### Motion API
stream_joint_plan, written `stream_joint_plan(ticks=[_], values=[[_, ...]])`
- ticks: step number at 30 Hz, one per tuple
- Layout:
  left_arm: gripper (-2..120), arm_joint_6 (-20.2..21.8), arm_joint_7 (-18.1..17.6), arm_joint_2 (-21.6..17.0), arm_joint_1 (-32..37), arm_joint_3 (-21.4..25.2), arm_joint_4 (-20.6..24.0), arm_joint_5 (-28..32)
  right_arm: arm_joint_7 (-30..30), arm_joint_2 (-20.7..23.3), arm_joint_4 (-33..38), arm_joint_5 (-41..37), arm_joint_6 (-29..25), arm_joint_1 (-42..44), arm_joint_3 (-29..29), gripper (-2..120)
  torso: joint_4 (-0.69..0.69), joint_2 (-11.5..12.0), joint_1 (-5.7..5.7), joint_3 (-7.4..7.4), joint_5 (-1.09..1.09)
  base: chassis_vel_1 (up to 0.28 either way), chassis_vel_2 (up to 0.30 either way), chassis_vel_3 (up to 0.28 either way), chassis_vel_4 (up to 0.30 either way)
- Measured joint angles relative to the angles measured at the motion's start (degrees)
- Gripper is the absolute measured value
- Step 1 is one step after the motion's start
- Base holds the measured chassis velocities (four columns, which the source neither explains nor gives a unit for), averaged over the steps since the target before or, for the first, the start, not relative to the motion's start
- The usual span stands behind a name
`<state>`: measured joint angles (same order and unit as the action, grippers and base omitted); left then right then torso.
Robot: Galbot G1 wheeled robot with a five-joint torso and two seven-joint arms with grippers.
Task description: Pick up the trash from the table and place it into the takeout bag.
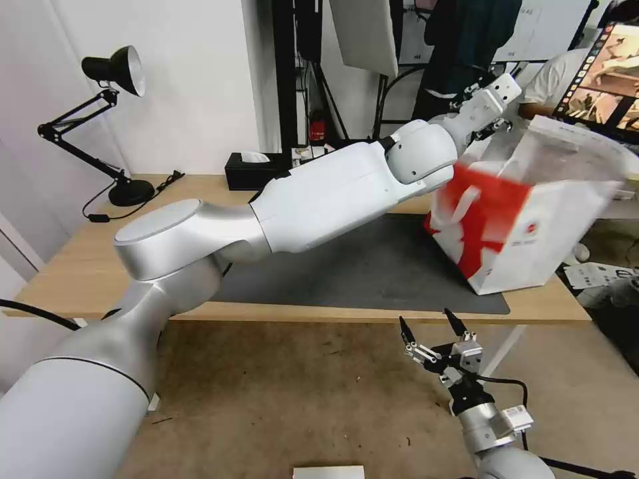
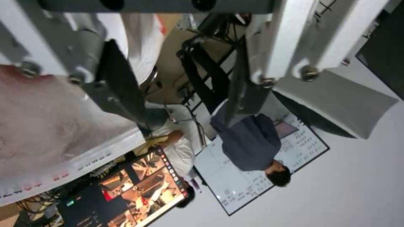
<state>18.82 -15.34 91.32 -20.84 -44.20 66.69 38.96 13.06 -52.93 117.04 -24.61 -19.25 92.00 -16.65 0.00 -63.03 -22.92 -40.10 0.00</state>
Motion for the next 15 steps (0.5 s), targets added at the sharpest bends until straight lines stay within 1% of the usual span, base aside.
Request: stream_joint_plan(ticks=[1, 2, 4, 5, 6, 7, 9, 10, 11, 13, 14, 15], values=[[68, 0.06, -0.73, -0.02, 0.21, 0.11, 0.21, 0.88, 0.0, 0.0, 0.0, 0.0, 0.0, 0.01, 0.0, 100, 0.0, 0.0, 0.0, 0.0, 0.0, 0.0, 0.0, 0.0, 0.0], [68, 0.06, -0.73, -0.02, 0.21, 0.11, 0.21, 0.88, 0.0, 0.0, 0.0, 0.0, 0.0, 0.01, 0.0, 100, 0.0, 0.0, 0.0, 0.0, 0.0, 0.0, 0.0, 0.0, 0.0], [77, 2.25, -2.99, -0.09, 1.07, 1.4, 1.52, 4.84, 0.0, 0.0, 0.0, 0.0, 0.0, 0.0, 0.0, 100, 0.0, 0.0, 0.0, 0.0, 0.0, 0.0, 0.0, 0.0, 0.0], [80, 3.0, -3.66, -0.24, 1.49, 1.83, 2.05, 5.78, 0.0, 0.0, 0.0, 0.0, 0.0, 0.0, 0.0, 100, -0.01, 0.0, 0.0, 0.0, 0.0, 0.0, 0.0, 0.0, 0.0], [80, 3.0, -3.66, -0.24, 1.49, 1.83, 2.05, 5.78, 0.0, 0.0, 0.0, 0.0, 0.0, 0.0, 0.0, 100, -0.01, 0.0, 0.0, 0.0, 0.0, 0.0, 0.0, 0.0, 0.0], [87, 3.63, -4.64, -0.73, 2.18, 2.37, 2.85, 6.89, 0.0, 0.0, 0.0, 0.0, 0.0, 0.0, 0.0, 100, -0.01, 0.0, 0.0, 0.0, 0.0, 0.0, 0.0, 0.0, 0.0], [97, 4.79, -6.99, -2.21, 3.87, 3.61, 4.7, 10.5, 0.0, 0.0, 0.0, 0.0, 0.0, 0.0, 0.0, 100, -0.01, 0.0, 0.0, 0.0, 0.0, 0.0, 0.0, 0.0, 0.0], [97, 4.79, -6.99, -2.21, 3.87, 3.61, 4.7, 10.5, 0.0, 0.0, 0.0, 0.0, 0.0, 0.0, 0.0, 100, -0.01, 0.0, 0.0, 0.0, 0.0, 0.0, 0.0, 0.0, 0.0], [98, 6.26, -9.09, -3.44, 5.13, 4.78, 6.46, 13.88, 0.0, 0.0, 0.0, 0.0, 0.0, 0.0, 0.0, 100, -0.01, 0.0, -0.01, 0.0, 0.0, 0.0, 0.0, 0.0, 0.0], [100, 8.82, -13.32, -7.16, 7.97, 7.39, 10.77, 19.93, 0.0, 0.0, 0.0, 0.0, 0.0, 0.0, 0.0, 100, -0.02, 0.0, -0.01, 0.0, 0.0, 0.0, 0.0, 0.0, 0.0], [100, 8.82, -13.32, -7.16, 7.97, 7.39, 10.77, 19.93, 0.0, 0.0, 0.0, 0.0, 0.0, 0.0, 0.0, 100, -0.02, 0.0, -0.01, 0.0, 0.0, 0.0, 0.0, 0.0, 0.0], [100, 9.56, -14.92, -8.93, 9.19, 8.45, 12.65, 21.79, 0.0, 0.0, 0.0, 0.0, 0.0, 0.0, 0.0, 100, -0.01, 0.0, 0.0, 0.0, -0.01, 0.0, 0.0, 0.0, 0.0]])
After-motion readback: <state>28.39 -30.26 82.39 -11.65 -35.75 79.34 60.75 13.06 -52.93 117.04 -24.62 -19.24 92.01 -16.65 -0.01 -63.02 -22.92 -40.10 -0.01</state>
